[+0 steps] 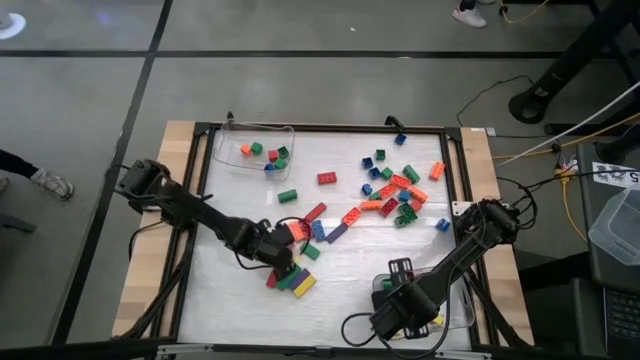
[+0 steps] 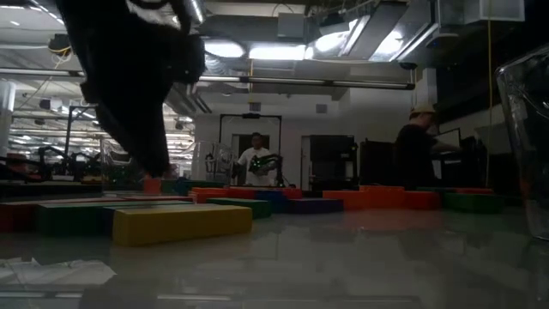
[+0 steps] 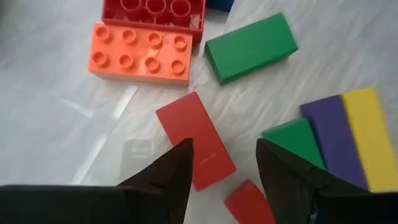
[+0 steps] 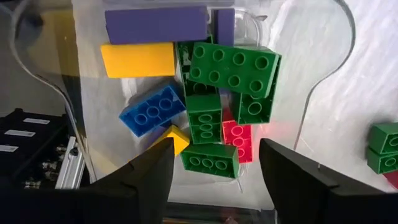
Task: Sort blocks by size
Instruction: Put the rectangular red block into the bottom transparent bin
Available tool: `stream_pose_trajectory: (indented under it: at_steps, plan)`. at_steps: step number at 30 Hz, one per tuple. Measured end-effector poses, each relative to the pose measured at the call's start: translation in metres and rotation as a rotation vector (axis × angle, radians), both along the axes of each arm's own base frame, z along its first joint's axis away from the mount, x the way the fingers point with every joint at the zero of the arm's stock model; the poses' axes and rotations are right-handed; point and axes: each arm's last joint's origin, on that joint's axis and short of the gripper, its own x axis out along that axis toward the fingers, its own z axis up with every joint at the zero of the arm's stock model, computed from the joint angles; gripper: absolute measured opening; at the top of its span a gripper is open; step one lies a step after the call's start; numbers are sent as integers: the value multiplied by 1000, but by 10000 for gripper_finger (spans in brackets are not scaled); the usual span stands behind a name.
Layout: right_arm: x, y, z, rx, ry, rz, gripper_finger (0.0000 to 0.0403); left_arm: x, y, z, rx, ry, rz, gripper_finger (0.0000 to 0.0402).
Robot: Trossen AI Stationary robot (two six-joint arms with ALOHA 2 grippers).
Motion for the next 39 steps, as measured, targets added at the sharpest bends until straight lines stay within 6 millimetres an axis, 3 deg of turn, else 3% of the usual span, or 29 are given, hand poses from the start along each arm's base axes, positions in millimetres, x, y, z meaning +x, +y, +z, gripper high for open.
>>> stream_pose_trajectory:
  at_steps: [11,28,39]
  plan:
    - [3,3,0,32,-35,1,234,5,-2,-23,41,62,19,162]
    - [4,3,0,34,-38,1,234,8,-3,-9,23,12,22,162]
    - [4,4,0,37,-41,1,234,5,0,-16,60,31,68,162]
